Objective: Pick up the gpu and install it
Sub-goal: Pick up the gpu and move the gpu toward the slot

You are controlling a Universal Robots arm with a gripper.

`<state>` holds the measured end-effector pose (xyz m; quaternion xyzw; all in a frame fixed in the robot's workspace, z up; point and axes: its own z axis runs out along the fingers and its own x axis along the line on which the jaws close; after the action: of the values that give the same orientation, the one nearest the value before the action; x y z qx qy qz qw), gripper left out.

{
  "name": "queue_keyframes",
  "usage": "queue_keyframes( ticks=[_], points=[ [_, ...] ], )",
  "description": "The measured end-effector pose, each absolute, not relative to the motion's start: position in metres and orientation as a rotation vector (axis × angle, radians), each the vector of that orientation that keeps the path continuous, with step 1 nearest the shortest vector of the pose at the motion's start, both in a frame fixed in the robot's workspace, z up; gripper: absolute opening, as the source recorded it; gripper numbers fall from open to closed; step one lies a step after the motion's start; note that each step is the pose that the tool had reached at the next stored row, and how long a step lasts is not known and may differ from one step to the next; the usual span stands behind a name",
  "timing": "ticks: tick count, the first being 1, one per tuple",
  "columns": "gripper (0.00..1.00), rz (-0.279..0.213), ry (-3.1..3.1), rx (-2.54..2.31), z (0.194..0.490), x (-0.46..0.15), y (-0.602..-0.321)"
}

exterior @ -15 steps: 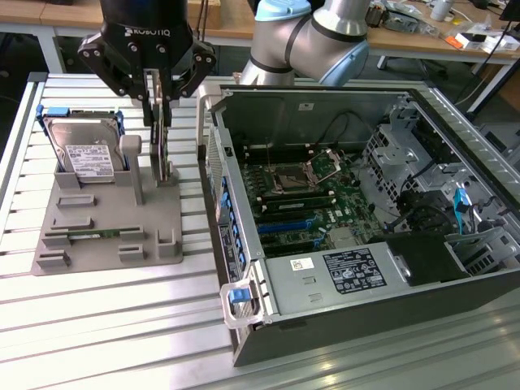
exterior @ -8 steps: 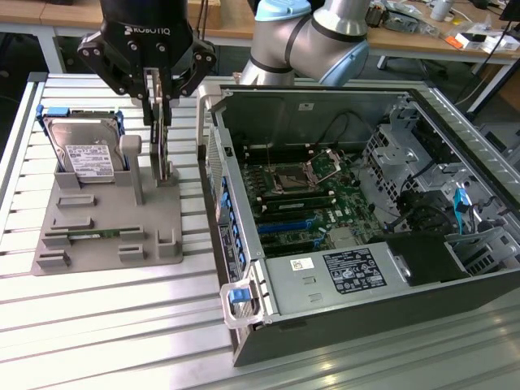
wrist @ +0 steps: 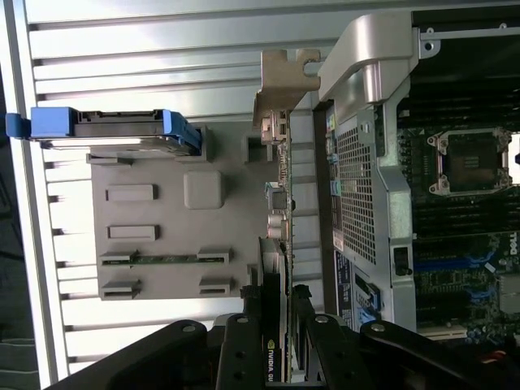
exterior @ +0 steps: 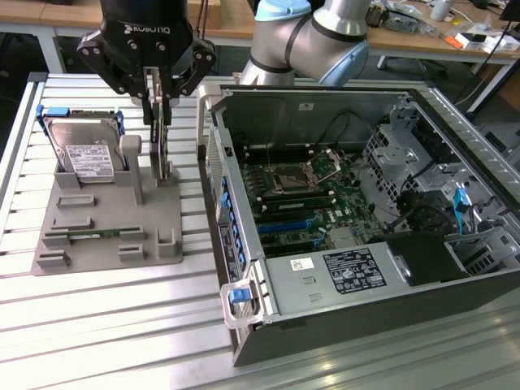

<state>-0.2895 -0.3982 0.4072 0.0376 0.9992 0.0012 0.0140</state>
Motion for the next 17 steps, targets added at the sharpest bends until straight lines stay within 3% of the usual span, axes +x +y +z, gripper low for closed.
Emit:
queue_keyframes(
  ticks=[17],
  points=[
    [0.26, 0.004, 3.111, 0.117, 0.4125, -0.2895, -0.3982]
  ],
)
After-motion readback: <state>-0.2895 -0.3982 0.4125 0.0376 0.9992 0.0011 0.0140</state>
